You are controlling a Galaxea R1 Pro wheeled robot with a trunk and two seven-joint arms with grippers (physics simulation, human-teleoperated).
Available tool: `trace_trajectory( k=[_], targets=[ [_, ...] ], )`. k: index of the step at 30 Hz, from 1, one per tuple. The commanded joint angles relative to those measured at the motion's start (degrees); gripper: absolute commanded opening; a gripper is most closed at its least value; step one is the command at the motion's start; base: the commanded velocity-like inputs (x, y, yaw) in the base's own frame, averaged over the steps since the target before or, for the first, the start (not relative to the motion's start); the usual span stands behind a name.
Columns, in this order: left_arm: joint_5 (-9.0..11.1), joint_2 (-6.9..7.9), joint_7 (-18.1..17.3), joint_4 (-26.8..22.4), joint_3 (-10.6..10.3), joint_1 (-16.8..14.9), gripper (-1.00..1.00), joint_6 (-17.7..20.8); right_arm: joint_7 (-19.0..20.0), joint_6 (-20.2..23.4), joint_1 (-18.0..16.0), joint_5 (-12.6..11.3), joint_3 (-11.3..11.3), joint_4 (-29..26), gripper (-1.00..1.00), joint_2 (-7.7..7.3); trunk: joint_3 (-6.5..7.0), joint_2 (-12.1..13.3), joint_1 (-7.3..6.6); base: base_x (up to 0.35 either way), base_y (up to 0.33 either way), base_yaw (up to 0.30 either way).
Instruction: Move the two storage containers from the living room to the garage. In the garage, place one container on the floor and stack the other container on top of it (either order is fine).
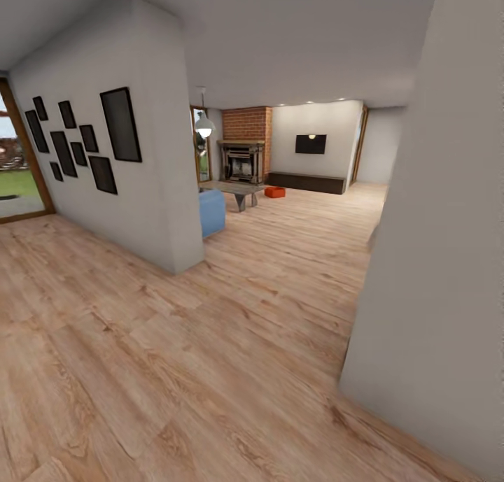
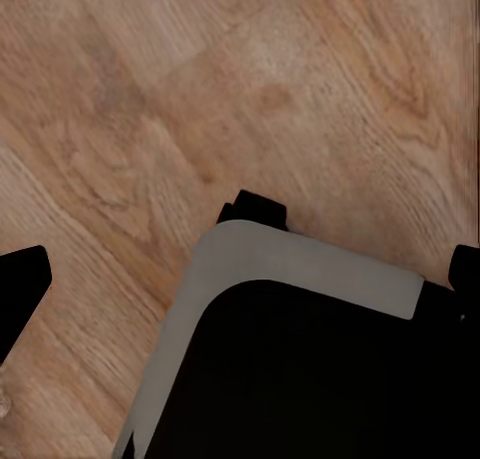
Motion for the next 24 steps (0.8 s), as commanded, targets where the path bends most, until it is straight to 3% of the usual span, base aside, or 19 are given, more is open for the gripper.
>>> trace_trajectory(
  k=[1,9,24],
  targets=[
    [0.4,-0.03,0.0,-0.13,0.19,0.01,1.0,0.27,0.2,-0.34,-0.08,-0.6,0.48,0.17,1.0,0.03,-0.06,-0.03,0.03,0.291,0.197,-0.288],
    [0.56,-0.13,0.19,-0.25,0.22,0.01,1.0,0.07,0.19,-0.35,-0.08,-0.6,0.42,0.15,1.0,-0.02,-0.06,-0.03,0.03,0.242,0.271,-0.268],
    [0.68,-0.14,0.29,0.18,0.16,0.01,1.0,0.1,0.26,-0.41,-0.08,-0.28,0.44,0.15,1.0,-0.14,-0.06,-0.03,0.03,0.208,0.3,-0.017]
  ],
)
